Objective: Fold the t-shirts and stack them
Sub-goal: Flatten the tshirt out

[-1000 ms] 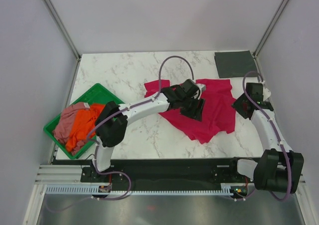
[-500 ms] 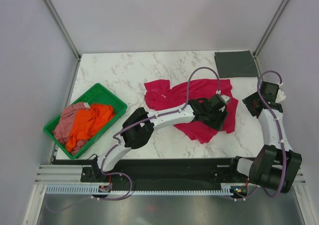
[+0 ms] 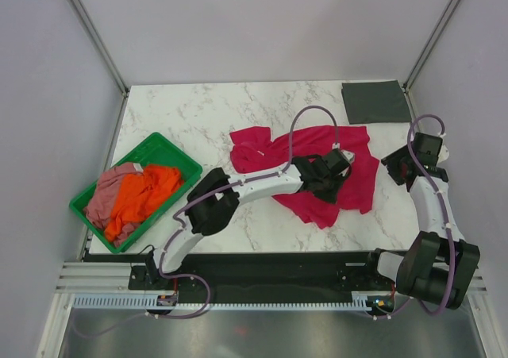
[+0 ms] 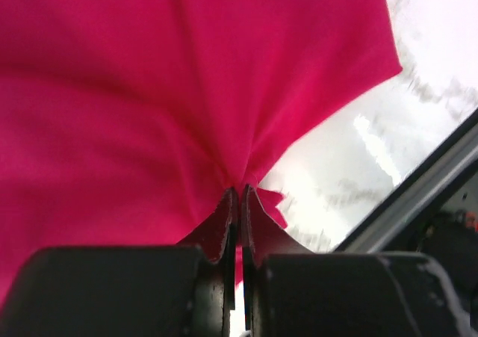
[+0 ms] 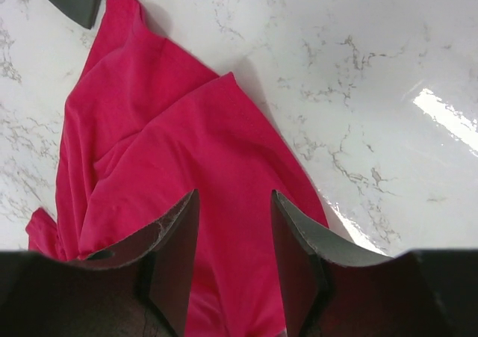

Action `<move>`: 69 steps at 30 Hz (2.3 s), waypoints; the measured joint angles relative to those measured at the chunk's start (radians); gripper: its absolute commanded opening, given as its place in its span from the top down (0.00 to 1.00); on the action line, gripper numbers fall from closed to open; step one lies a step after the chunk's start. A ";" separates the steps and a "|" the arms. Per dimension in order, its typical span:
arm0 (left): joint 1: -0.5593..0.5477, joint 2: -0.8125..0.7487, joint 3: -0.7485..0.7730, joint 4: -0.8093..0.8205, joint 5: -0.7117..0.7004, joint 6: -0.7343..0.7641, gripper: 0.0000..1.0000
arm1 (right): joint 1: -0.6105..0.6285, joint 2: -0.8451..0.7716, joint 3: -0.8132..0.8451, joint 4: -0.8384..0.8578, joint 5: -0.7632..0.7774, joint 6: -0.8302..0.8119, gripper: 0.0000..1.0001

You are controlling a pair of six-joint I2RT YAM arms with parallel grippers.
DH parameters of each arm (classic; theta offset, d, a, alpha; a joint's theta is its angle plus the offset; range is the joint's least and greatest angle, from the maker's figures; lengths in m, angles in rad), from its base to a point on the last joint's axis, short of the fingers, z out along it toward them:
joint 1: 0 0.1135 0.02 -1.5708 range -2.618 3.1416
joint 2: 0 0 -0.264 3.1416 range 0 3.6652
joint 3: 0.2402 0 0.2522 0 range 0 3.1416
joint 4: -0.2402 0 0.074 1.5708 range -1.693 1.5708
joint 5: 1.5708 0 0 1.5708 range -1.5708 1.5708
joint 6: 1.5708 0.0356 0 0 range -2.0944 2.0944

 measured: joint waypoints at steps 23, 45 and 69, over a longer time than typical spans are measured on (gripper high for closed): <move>0.263 -1.057 -0.892 -0.092 -0.100 -0.096 0.98 | 0.332 0.019 -0.167 -0.013 -0.063 0.023 0.47; 0.264 -1.057 -0.858 -0.088 0.024 -0.096 0.98 | 0.507 0.011 -0.256 0.008 0.163 0.047 1.00; 0.127 -0.578 -0.638 0.160 0.298 -0.168 0.42 | 0.203 0.591 0.620 -0.234 0.423 -0.233 1.00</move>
